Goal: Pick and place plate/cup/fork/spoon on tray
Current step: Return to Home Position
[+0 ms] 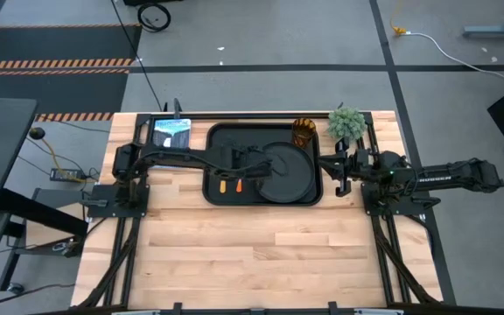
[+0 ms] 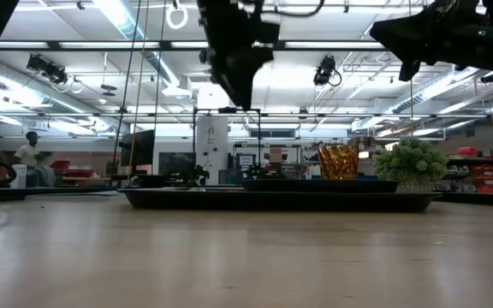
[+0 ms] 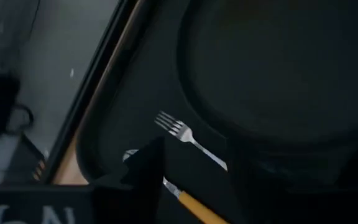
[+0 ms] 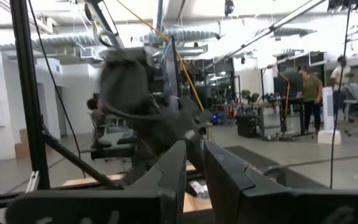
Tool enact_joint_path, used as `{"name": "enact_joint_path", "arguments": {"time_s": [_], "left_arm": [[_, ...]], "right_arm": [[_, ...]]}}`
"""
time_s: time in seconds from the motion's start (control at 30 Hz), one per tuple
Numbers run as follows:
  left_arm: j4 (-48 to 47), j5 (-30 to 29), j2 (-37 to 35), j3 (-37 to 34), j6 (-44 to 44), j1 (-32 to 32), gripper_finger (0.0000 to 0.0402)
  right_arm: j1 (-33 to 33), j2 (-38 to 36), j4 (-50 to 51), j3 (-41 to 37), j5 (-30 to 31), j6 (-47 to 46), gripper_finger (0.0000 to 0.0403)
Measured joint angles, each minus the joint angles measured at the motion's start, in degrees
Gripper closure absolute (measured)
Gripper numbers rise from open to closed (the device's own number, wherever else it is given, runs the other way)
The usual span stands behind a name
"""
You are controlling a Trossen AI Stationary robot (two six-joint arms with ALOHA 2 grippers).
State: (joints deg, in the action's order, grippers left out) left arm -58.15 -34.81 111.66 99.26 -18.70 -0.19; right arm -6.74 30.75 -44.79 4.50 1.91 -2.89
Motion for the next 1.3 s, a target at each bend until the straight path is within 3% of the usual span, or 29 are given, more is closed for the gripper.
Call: {"name": "enact_joint_path", "arguments": {"time_s": [0.27,0.5,0.67,0.9,1.07,1.3], "left_arm": [[-2.8,-0.2,-4.5,1.4,9.3,-6.3,0.0228],[-0.4,2.2,-14.9,-4.2,13.6,-10.5,0.0228],[5.9,8.1,-23.6,-11.7,16.0,-12.1,0.0228],[17.8,19.1,-33.5,-25.3,16.1,-13.4,0.0228],[25.3,20.7,-39.4,-34.4,14.6,-15.3,0.0228],[33.9,23.6,-47.1,-44.6,14.4,-16.2,0.0228]], "right_arm": [[0.0,0.0,4.4,0.0,-0.4,-5.9,0.0339],[0.0,0.0,6.9,-2.0,1.3,-10.3,0.0339],[-0.1,0.0,6.8,-4.0,4.2,-15.4,0.0339],[-0.1,-0.3,10.8,-4.1,3.2,-19.5,0.0339],[-0.1,-2.6,18.8,-4.1,6.7,-22.8,0.0339],[-0.1,-4.3,20.2,-4.1,13.0,-24.1,0.0339]]}}
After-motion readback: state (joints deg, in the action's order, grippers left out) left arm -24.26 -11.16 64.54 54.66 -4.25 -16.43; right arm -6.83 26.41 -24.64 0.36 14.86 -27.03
